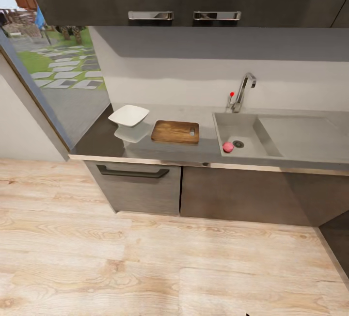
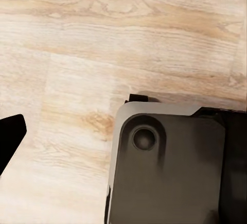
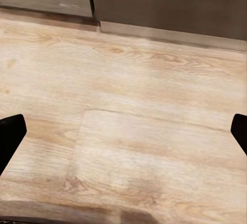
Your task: In the kitchen, take the Vidalia onion out of the sink, dice it on the chopping board with the paring knife, put the diced onion into the bowl on the countertop, then place both the paring knife and the chopping board into the sink.
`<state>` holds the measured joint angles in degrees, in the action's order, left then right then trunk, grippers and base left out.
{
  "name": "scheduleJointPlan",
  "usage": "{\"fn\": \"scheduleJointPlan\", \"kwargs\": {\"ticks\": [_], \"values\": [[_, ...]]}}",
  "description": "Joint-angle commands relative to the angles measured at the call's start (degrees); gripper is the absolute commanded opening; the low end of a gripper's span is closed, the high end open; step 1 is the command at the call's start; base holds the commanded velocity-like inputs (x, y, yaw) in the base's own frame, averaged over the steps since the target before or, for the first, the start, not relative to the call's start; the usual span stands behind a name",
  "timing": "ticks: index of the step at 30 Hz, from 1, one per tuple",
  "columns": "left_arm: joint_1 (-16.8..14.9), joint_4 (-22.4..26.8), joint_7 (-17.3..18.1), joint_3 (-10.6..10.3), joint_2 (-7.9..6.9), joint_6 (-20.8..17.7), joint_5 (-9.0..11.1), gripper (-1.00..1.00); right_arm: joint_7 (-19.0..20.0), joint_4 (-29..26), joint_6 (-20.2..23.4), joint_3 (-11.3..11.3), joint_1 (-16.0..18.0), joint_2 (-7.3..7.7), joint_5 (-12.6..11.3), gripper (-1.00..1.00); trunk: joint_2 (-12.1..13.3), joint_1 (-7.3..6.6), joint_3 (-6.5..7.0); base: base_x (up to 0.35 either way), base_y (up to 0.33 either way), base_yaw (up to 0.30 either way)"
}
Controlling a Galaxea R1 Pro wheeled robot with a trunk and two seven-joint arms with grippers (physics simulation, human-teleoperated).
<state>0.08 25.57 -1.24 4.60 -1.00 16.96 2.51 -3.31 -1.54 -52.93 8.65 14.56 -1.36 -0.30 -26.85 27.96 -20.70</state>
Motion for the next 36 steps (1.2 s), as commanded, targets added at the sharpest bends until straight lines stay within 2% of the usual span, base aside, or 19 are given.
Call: {"fn": "scheduleJointPlan", "kwargs": {"ticks": [1, 2, 6, 9, 11, 17, 27, 36], "values": [[0.01, -0.25, -0.09, -0.07, -0.02, 0.79, 0.27, 1.0, -0.35, 0.05, -0.15, 0.39, 0.04, -0.01, -0.03, 1.0, -0.08, 0.02, -0.07, 0.0, 0.0, 0.0], [0.01, -1.66, -0.11, -0.05, 0.0, 2.73, 0.26, 1.0, -0.37, 0.04, -0.18, 0.38, 0.03, -0.03, -0.05, 1.0, -0.08, 0.02, -0.07, 0.0, 0.0, 0.0], [0.01, -2.99, -0.12, -0.07, 0.09, 3.67, 0.21, 1.0, -0.42, 0.04, -0.1, 0.3, 0.03, 0.11, -0.05, 1.0, -0.08, 0.02, -0.07, 0.0, 0.0, 0.0], [1.0, -3.96, 0.01, 0.95, -0.9, 4.64, 0.82, 1.0, 0.12, 0.3, 0.25, 0.4, 0.03, -0.84, -0.14, 1.0, -0.08, 0.02, -0.07, 0.0, 0.0, 0.0], [1.65, -4.61, 0.01, 1.44, -1.14, 5.28, 0.82, 1.0, 0.13, 0.3, 0.23, 0.4, 0.03, -0.84, -0.14, 1.0, -0.08, 0.02, -0.07, 0.0, 0.0, 0.0], [3.62, -6.55, 0.01, 1.46, -2.47, 7.08, 0.77, 1.0, 0.26, 0.31, 0.67, 0.41, 0.03, -1.33, -0.14, 1.0, -0.08, 0.02, -0.07, 0.0, 0.0, 0.0], [6.9, -9.8, 0.01, 1.46, -2.52, 7.14, 0.73, 1.0, 0.24, 0.28, 0.72, 0.4, 0.03, -1.2, -0.14, 1.0, -0.08, 0.02, -0.07, 0.0, -0.006, 0.0], [9.84, -10.31, -0.07, 1.46, -2.45, 7.12, 0.69, 1.0, 0.24, 0.3, 0.72, 0.4, 0.03, -1.27, -0.14, 1.0, -0.08, 0.02, -0.07, 0.073, -0.261, 0.0]]}}
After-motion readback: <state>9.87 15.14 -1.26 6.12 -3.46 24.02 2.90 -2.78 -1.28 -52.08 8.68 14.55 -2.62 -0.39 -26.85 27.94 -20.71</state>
